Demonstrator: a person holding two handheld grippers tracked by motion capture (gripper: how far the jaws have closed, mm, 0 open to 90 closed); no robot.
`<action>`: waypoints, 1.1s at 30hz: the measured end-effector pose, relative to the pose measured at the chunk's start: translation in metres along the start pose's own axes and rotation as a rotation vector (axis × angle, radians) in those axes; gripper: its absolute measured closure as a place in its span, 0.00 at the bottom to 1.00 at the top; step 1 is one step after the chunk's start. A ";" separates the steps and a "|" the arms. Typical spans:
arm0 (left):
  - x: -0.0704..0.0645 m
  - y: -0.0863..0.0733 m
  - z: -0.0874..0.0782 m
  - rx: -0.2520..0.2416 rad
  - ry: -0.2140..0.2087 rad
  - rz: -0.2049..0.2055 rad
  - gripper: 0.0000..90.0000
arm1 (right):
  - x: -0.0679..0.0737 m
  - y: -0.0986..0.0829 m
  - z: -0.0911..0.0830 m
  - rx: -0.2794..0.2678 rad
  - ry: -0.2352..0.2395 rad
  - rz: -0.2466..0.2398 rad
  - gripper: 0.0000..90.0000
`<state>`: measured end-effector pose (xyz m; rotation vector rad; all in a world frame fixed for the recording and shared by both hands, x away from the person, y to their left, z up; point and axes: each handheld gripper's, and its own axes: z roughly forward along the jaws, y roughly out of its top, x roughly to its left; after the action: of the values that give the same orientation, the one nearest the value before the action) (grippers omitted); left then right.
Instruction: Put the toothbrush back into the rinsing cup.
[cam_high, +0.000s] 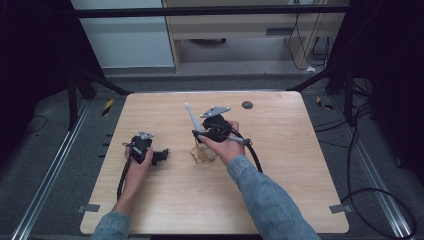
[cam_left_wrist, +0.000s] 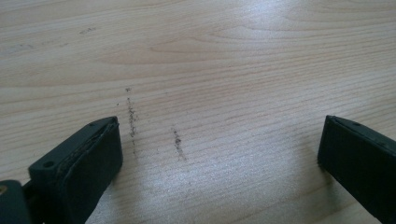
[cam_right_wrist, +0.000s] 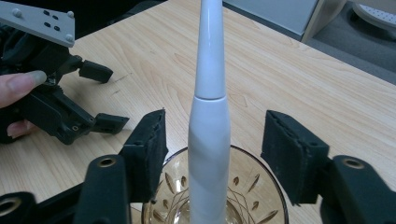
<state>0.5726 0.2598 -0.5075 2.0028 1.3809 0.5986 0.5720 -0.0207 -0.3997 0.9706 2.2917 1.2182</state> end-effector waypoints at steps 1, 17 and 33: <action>0.000 0.000 0.000 0.000 0.000 0.000 0.00 | 0.000 0.000 0.000 0.000 0.000 0.000 0.42; 0.000 0.000 0.000 0.000 0.000 0.000 0.00 | 0.002 0.002 -0.002 -0.006 -0.012 0.008 0.24; 0.000 0.000 0.000 0.000 0.000 0.000 0.00 | 0.008 0.005 -0.011 -0.018 -0.029 -0.024 0.08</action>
<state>0.5726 0.2598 -0.5074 2.0033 1.3808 0.5985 0.5614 -0.0192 -0.3892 0.9459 2.2596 1.2060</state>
